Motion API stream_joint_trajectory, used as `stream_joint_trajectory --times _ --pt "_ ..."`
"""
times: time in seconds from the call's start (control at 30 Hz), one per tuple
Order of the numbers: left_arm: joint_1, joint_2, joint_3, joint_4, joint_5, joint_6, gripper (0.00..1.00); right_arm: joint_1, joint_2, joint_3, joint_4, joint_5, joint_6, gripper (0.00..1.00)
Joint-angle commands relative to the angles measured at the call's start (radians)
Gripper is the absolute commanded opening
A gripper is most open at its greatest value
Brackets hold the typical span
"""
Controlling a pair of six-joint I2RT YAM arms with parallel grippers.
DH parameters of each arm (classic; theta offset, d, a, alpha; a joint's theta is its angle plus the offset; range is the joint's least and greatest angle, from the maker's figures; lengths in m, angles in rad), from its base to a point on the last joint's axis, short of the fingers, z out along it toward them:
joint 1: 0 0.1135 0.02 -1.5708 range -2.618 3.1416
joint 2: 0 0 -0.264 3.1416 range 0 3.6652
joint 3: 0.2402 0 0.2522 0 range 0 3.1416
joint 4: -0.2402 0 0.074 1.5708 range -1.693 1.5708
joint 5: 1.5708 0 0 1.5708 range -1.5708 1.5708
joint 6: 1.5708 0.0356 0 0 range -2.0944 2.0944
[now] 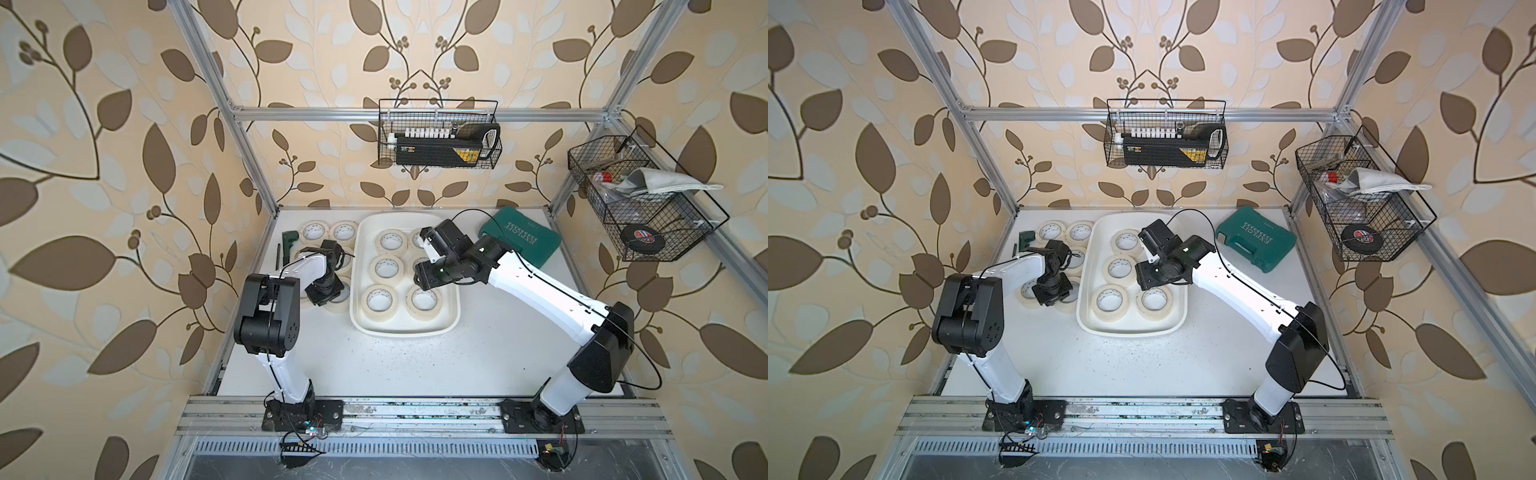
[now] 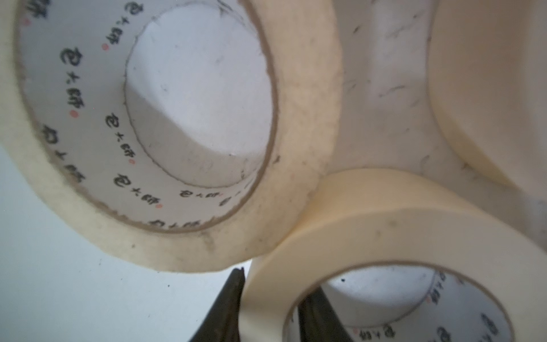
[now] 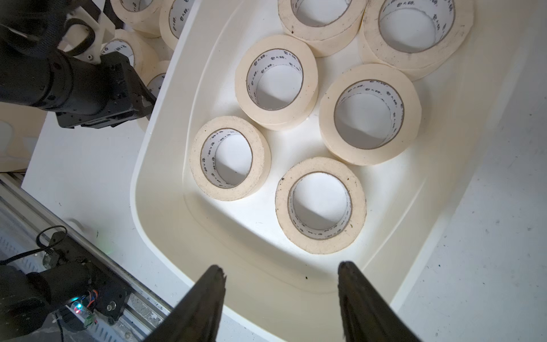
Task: Take out the art tape in the storage box
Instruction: Place the art tape at the center of the board.
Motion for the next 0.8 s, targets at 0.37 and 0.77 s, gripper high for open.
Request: stream_joint_trajectory --times 0.37,0.77 --pt "-0.009 -0.116 0.036 -0.081 -0.024 0.005 0.64 -0.013 -0.032 -0.03 -0.006 0.01 0.009 0.63" --pt "-0.014 -0.349 0.117 -0.226 0.02 0.128 0.99 -0.014 -0.053 -0.094 -0.036 0.053 -0.019 0.63"
